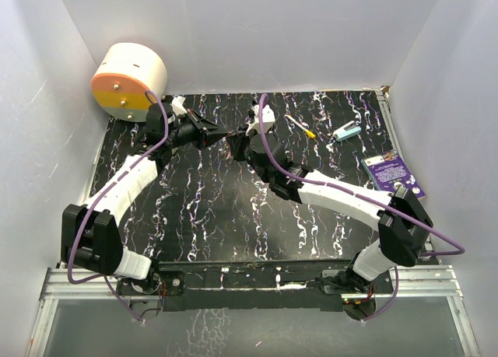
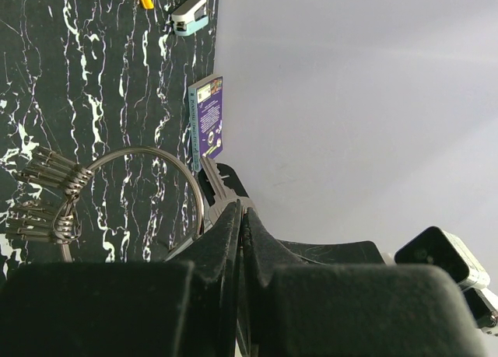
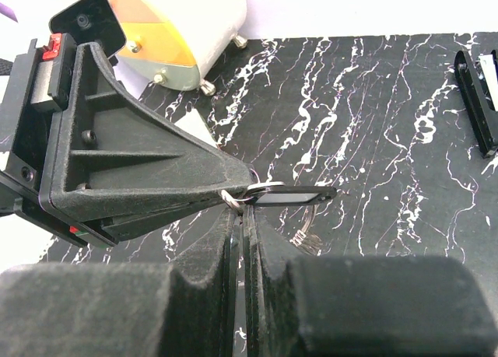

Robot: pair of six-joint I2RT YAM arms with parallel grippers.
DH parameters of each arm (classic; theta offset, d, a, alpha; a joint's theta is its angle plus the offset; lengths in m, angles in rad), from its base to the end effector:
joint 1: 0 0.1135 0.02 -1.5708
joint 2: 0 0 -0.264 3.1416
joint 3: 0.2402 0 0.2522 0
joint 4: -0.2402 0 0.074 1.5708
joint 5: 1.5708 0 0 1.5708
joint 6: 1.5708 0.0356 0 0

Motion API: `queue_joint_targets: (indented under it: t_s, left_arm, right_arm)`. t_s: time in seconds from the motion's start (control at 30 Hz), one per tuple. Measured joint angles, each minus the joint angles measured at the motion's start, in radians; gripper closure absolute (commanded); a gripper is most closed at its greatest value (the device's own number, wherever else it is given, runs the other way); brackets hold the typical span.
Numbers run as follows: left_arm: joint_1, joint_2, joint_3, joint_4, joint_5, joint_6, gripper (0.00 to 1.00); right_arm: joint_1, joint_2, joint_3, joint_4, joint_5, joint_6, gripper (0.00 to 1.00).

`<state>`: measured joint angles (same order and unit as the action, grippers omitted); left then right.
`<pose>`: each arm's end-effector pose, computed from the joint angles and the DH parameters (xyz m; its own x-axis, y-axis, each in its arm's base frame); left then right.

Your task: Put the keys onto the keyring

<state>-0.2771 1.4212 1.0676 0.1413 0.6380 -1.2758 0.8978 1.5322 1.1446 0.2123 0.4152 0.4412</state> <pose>0.3131 -0.1111 0.3244 -0.8050 -0.5701 -0.1641 0.0328 0.2335 -0.9718 0.2383 0.2759 0.3217 -0.2981 0.2529 -0.9204 -0.3767 0.8548 0.3569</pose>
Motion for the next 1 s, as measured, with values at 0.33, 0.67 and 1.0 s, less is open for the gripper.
queue_joint_targets:
  t_s: [0.33, 0.67, 1.0]
  left_arm:
    - [0.0, 0.0, 0.0, 0.0, 0.0, 0.0, 1.0]
    - [0.0, 0.0, 0.0, 0.0, -0.012, 0.001, 1.0]
    - [0.0, 0.0, -0.001, -0.001, -0.015, 0.005, 1.0]
  right_arm:
    - [0.004, 0.0, 0.0, 0.0, 0.017, 0.019, 0.92]
    - [0.003, 0.0, 0.0, 0.0, 0.045, 0.033, 0.92]
    - [0.002, 0.0, 0.0, 0.0, 0.06, 0.038, 0.92]
